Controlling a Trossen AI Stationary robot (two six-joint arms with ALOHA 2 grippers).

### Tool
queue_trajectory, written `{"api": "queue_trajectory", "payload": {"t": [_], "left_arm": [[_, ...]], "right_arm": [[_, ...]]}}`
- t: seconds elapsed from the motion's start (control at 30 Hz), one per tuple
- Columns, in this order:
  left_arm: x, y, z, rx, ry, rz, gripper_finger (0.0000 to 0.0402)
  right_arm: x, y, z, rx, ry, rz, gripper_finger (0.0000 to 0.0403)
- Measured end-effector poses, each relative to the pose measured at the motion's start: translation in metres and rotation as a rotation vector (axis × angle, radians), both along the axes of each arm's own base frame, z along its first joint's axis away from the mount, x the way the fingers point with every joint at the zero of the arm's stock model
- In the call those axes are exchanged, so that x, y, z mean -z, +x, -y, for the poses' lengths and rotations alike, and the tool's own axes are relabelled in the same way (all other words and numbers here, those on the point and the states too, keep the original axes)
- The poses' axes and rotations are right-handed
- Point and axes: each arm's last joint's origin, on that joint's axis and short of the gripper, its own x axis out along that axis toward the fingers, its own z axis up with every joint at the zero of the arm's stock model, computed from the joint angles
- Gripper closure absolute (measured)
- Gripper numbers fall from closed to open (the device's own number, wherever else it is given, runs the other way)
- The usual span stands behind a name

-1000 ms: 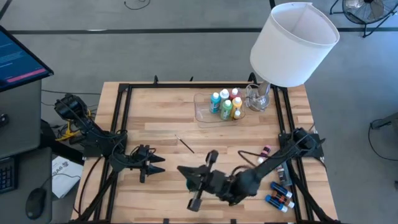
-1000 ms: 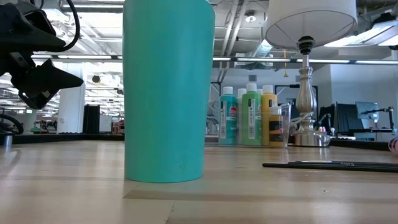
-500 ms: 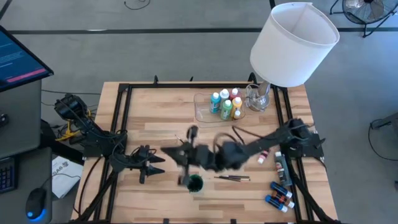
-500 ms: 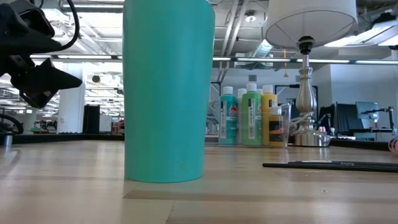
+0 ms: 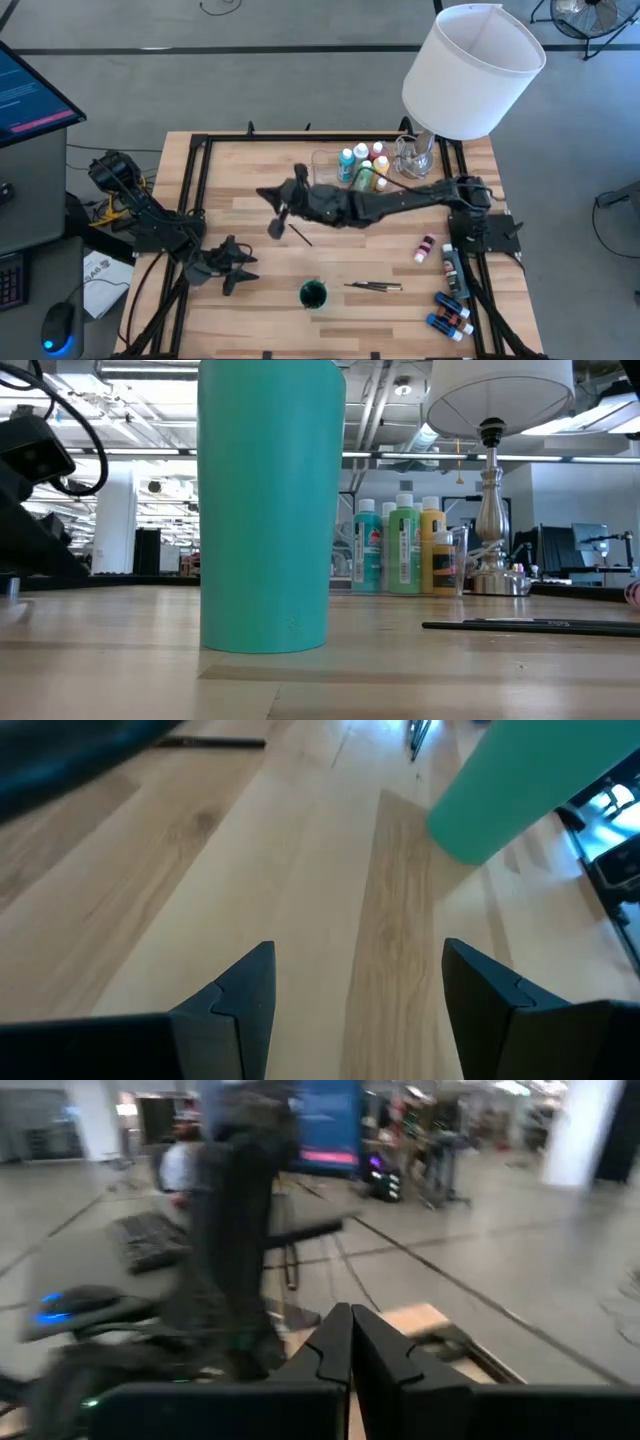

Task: Pick & Place Paint Supplies
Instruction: Put the silver paintbrush into the green cup

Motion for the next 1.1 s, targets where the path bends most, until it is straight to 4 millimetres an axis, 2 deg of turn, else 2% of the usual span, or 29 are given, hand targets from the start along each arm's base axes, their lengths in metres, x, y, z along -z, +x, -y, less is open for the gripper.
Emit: {"api": "queue_trajectory", "payload": {"t": [0.1,0.23,0.43,0.63,0.77,1.1], "left_arm": [[0.000,-0.001,0.001,0.006,-0.003,0.000,0.0215],[0.000,-0.001,0.001,0.009,0.005,0.000,0.0215],[0.000,0.000,-0.001,0.007,0.064,0.014,0.0215],[-0.001,0.009,-0.012,-0.083,0.190,0.037,0.0215],[-0.002,0.018,-0.025,-0.153,0.244,0.025,0.0215],[-0.002,0.038,-0.058,-0.238,0.270,-0.036,0.0215]], "right_arm": [[0.017,0.000,0.018,0.047,0.060,-0.026,0.0403],[0.042,-0.003,0.031,0.096,0.150,-0.115,0.0403],[0.067,-0.007,0.030,0.082,0.244,-0.198,0.0403],[0.075,-0.012,0.004,0.078,0.217,-0.165,0.0403],[0.075,-0.014,-0.005,0.067,0.173,-0.179,0.0403],[0.069,-0.010,0.009,0.070,0.039,-0.166,0.0403]]}}
